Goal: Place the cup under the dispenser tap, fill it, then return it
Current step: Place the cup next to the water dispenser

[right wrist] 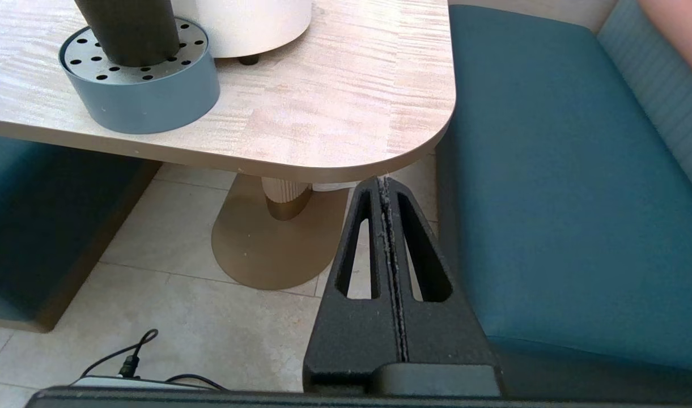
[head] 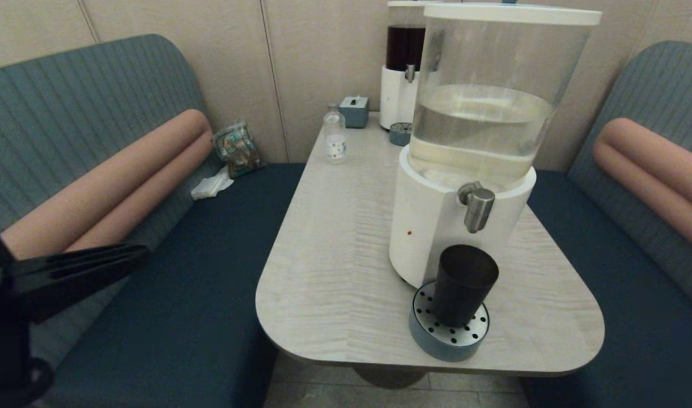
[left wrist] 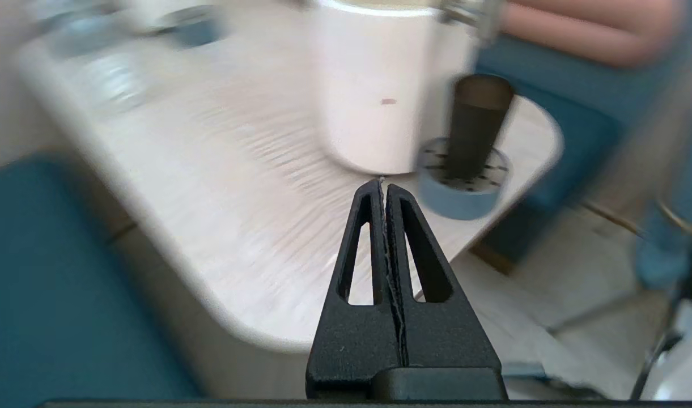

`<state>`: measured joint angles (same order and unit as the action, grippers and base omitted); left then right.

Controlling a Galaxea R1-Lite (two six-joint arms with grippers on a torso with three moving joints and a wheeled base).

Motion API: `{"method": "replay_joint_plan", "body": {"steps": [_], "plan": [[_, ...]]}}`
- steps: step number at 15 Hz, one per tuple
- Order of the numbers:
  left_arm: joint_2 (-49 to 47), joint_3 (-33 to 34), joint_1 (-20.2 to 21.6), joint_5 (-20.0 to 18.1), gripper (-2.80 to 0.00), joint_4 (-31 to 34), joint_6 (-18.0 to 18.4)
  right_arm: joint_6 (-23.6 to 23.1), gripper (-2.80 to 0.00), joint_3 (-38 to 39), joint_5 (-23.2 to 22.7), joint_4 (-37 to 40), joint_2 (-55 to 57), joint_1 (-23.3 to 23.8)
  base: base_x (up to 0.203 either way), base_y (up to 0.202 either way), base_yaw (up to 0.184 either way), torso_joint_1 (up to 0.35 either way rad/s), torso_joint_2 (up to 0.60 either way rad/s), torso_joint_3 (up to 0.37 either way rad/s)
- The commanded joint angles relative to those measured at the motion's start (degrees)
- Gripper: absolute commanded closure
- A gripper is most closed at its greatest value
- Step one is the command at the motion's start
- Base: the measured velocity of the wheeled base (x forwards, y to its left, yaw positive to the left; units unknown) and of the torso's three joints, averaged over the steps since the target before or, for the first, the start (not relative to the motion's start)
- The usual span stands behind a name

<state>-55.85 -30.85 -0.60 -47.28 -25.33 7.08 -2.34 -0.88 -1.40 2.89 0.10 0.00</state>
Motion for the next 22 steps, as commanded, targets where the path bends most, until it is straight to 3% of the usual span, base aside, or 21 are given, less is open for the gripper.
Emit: {"method": "replay_joint_plan", "body": {"steps": [1,4,6,9,13,14,20,22], "plan": [[-17.3,3.6,0.0,-6.3,0.00,-17.3,2.6,0.0,0.00,0.0,-0.1,0.0,0.1,0.0,0.000,0.000,0.000,0.000,0.00,0.000],[-33.5,5.3,-0.1,-11.3,0.00,-35.3,7.0,0.0,0.00,0.0,-0.1,0.0,0.1,0.0,0.000,0.000,0.000,0.000,0.00,0.000],[-40.6,5.0,-2.3,-13.7,0.00,-43.0,8.4,0.0,0.00,0.0,0.0,0.0,0.1,0.0,0.000,0.000,0.000,0.000,0.00,0.000],[-44.7,-0.1,-7.5,-14.3,0.00,-45.4,9.1,0.0,0.00,0.0,-0.1,0.1,0.1,0.0,0.000,0.000,0.000,0.000,0.00,0.000],[-51.1,-2.9,-9.1,-13.9,0.00,-45.4,8.9,0.0,0.00,0.0,-0.1,0.0,0.1,0.0,0.000,0.000,0.000,0.000,0.00,0.000],[-52.0,-3.5,-9.3,-13.8,-2.80,-45.4,9.0,0.0,0.00,0.0,0.0,0.0,0.1,0.0,0.000,0.000,0.000,0.000,0.00,0.000],[-53.6,-3.8,-15.9,-11.6,-2.80,-45.4,8.8,0.0,0.00,0.0,0.0,0.0,0.1,0.0,0.000,0.000,0.000,0.000,0.00,0.000],[-55.4,-5.1,-19.0,-9.2,-2.80,-45.6,8.1,0.0,0.00,0.0,-0.1,0.0,0.1,0.0,0.000,0.000,0.000,0.000,0.00,0.000]]}}
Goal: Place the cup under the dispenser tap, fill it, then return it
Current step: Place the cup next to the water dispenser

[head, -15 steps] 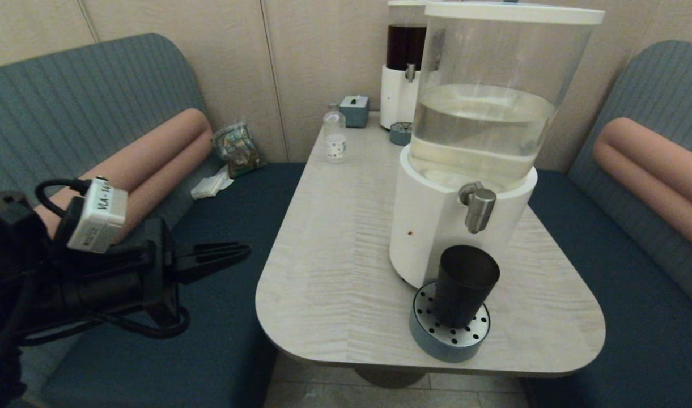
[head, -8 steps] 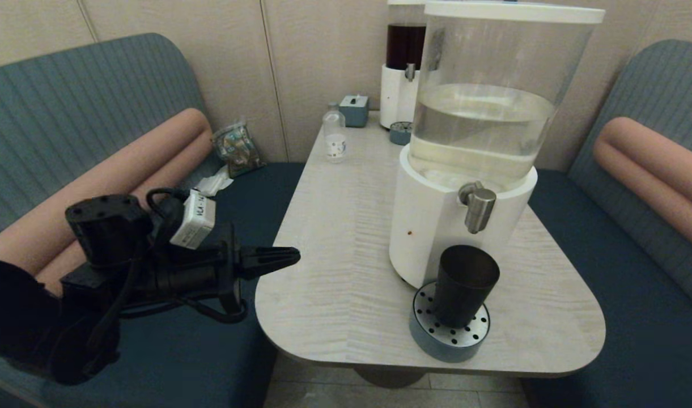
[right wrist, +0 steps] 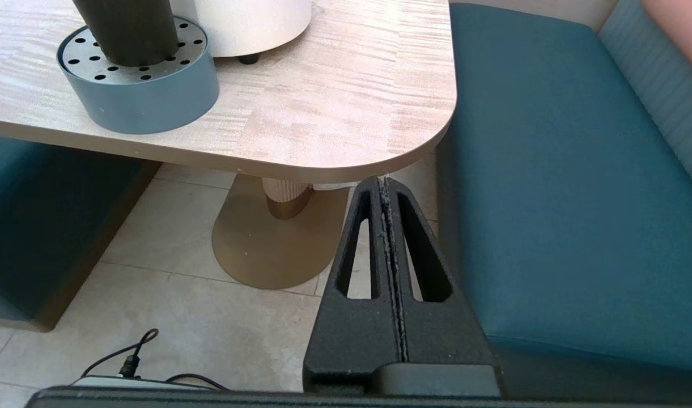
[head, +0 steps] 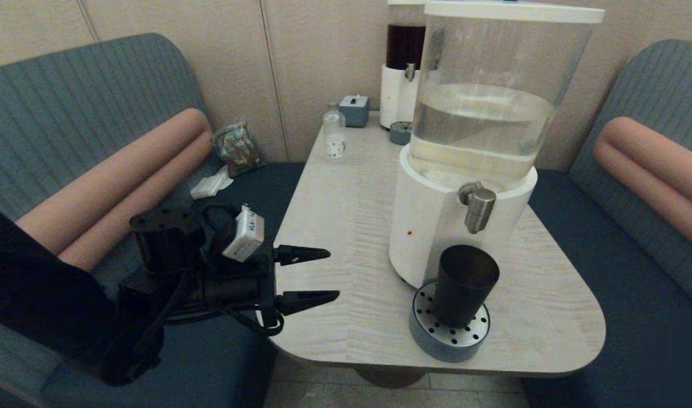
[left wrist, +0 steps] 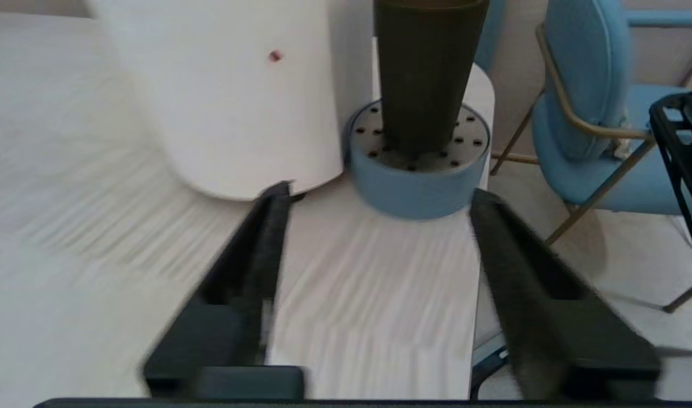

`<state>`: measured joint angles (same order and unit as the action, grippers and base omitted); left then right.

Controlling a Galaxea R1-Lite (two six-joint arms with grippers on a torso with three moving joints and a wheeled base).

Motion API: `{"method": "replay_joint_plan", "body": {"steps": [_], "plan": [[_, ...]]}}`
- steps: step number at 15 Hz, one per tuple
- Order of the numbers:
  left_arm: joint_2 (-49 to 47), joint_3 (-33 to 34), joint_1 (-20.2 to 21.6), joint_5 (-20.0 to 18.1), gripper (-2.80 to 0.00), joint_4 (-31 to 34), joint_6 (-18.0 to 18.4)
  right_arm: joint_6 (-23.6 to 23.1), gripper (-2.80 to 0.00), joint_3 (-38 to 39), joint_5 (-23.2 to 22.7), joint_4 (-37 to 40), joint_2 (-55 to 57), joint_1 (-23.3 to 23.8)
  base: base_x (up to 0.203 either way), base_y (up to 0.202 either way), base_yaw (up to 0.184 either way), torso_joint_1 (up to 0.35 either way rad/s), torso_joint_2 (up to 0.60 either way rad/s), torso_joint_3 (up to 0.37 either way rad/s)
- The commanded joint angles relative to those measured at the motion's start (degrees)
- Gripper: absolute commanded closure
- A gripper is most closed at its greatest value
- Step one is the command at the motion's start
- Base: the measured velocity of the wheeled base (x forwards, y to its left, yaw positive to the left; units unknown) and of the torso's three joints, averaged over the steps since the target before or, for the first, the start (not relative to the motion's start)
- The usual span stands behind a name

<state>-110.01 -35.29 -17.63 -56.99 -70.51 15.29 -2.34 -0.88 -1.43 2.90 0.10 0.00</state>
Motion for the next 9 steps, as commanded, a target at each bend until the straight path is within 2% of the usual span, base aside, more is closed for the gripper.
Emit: {"method": "replay_joint_plan", "body": {"steps": [1,3,4,9], "plan": [[-1.6,-1.0,-2.6,1.2,-2.80,-0.4,-0.4,0.0,0.00,0.0,0.0,0.0,0.1,0.0,0.000,0.000,0.000,0.000,0.00,0.000],[-3.3,-1.8,-7.2,2.8,-2.80,-0.8,-2.0,0.0,0.00,0.0,0.0,0.0,0.1,0.0,0.000,0.000,0.000,0.000,0.00,0.000],[-5.2,-3.2,-9.8,5.0,-2.80,-0.9,-2.6,0.0,0.00,0.0,0.0,0.0,0.1,0.0,0.000,0.000,0.000,0.000,0.00,0.000],[-12.1,-10.6,-16.5,13.7,-2.80,-2.3,-5.0,0.0,0.00,0.0,-0.1,0.0,0.1,0.0,0.000,0.000,0.000,0.000,0.00,0.000]]}}
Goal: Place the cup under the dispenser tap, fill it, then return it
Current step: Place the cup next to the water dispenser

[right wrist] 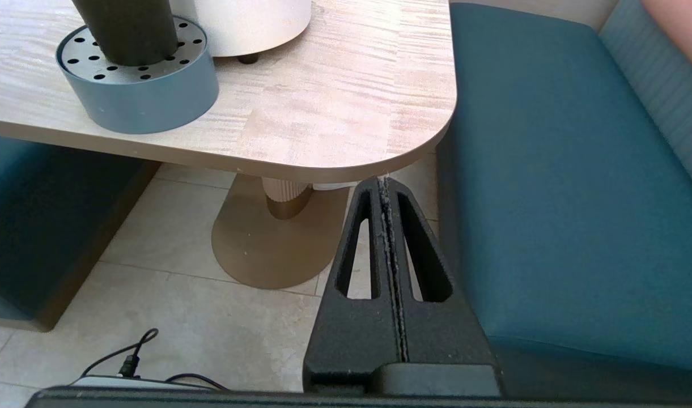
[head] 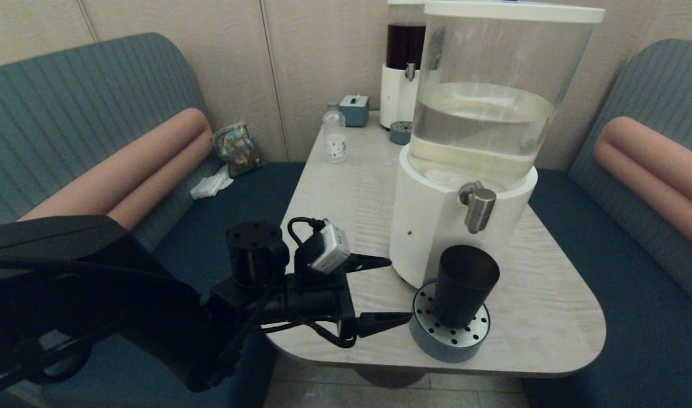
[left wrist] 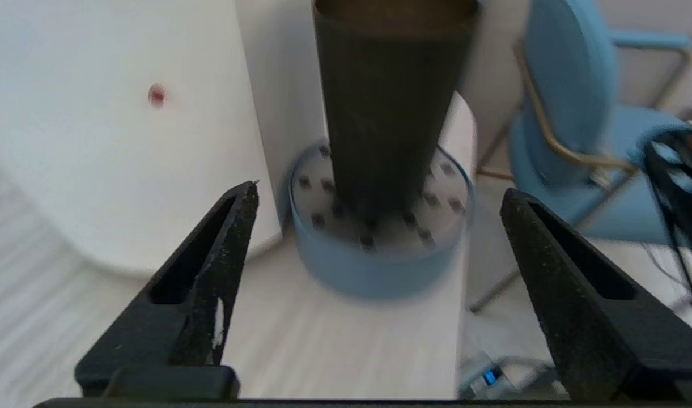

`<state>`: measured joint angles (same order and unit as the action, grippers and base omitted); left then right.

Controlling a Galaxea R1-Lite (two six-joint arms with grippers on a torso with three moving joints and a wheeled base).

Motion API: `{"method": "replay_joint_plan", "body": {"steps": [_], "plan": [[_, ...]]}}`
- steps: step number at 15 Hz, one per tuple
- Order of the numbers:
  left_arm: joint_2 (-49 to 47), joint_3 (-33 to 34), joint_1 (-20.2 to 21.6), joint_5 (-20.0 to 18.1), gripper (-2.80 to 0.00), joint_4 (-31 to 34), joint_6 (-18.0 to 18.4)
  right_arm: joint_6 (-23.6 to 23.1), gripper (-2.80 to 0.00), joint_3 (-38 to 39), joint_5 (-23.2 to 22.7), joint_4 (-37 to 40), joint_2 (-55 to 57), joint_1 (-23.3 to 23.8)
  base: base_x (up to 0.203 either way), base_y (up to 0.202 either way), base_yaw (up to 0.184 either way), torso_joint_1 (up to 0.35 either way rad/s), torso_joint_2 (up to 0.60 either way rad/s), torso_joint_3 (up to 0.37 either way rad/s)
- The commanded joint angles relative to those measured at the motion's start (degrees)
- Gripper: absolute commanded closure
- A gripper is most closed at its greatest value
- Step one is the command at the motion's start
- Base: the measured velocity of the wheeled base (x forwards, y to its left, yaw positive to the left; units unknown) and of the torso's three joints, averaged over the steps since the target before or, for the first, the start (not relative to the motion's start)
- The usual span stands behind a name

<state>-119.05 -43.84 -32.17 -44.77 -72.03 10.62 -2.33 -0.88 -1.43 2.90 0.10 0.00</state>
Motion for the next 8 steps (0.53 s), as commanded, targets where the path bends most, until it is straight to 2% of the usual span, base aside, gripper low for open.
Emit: {"method": "replay_joint_plan", "body": {"steps": [1,3,4,8], "plan": [[-4.7,-3.9,-3.5,3.6,-2.80,-2.2,-1.9,0.0,0.00,0.0,0.0,0.0,0.1,0.0,0.000,0.000,0.000,0.000,0.00,0.000],[-7.5,-6.8,-5.2,6.7,-2.80,-6.6,-6.5,0.0,0.00,0.0,0.0,0.0,0.1,0.0,0.000,0.000,0.000,0.000,0.00,0.000],[-8.1,-7.9,-5.5,7.6,-2.80,-7.3,-7.5,0.0,0.00,0.0,0.0,0.0,0.1,0.0,0.000,0.000,0.000,0.000,0.00,0.000],[-10.0,-10.5,-5.7,8.1,-2.80,-6.8,-7.6,0.0,0.00,0.0,0.0,0.0,0.1,0.0,0.000,0.000,0.000,0.000,0.00,0.000]]}}
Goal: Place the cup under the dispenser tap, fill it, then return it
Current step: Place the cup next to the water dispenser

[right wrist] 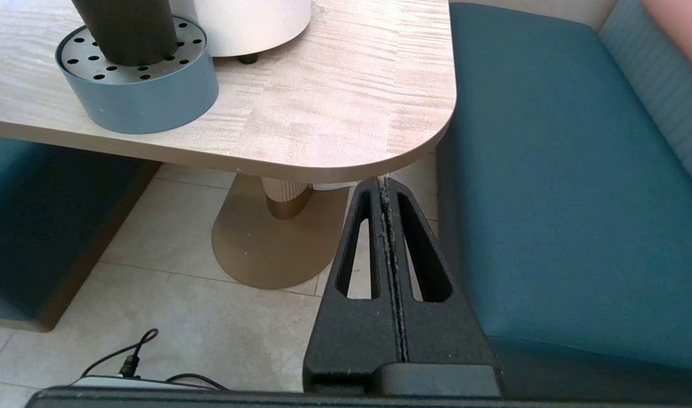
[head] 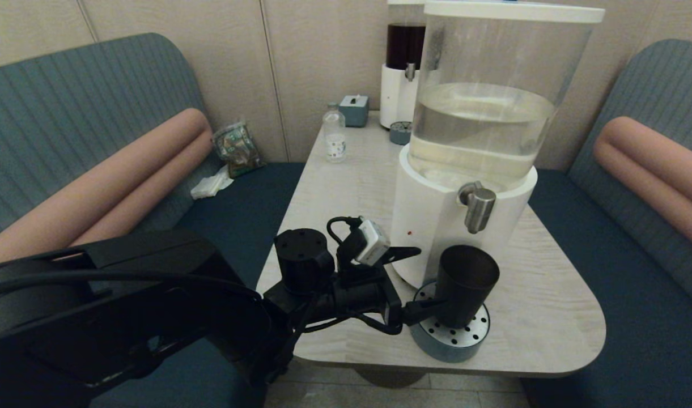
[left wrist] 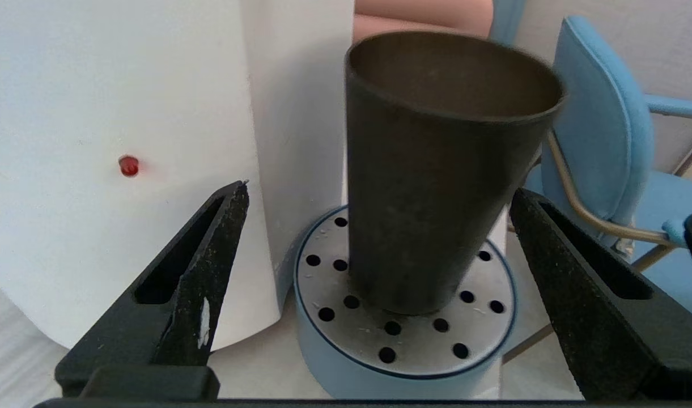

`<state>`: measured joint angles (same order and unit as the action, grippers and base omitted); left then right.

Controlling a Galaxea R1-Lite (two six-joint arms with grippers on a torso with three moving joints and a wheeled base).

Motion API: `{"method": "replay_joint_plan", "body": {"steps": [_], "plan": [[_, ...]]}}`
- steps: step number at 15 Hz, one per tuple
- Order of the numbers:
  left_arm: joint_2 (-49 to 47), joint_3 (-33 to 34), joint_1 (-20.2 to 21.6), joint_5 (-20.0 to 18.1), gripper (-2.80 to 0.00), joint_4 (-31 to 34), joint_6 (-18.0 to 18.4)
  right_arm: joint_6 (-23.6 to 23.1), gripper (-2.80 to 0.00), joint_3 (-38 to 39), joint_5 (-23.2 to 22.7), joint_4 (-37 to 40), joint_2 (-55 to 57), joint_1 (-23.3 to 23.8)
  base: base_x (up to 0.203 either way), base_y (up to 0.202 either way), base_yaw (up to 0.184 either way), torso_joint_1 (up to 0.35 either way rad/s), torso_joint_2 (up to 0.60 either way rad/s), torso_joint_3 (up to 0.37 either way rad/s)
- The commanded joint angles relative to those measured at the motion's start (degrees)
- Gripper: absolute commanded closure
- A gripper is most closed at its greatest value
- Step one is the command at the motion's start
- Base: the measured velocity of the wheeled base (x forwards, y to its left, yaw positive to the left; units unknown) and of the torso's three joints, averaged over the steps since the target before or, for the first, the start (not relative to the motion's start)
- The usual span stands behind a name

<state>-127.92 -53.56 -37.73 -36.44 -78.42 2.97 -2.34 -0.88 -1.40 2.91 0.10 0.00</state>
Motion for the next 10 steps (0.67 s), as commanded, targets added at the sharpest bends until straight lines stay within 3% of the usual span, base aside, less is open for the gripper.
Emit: {"method": "replay_joint_plan", "body": {"steps": [1,10], "plan": [[-1.5,-0.8,-0.3,-0.2,-2.80,-0.3,0.0,0.0,0.00,0.0,0.0,0.0,0.1,0.0,0.000,0.000,0.000,0.000,0.00,0.000],[-2.5,-1.8,-2.7,-0.3,-2.80,-0.4,0.0,0.0,0.00,0.0,0.0,0.0,0.1,0.0,0.000,0.000,0.000,0.000,0.00,0.000]]}}
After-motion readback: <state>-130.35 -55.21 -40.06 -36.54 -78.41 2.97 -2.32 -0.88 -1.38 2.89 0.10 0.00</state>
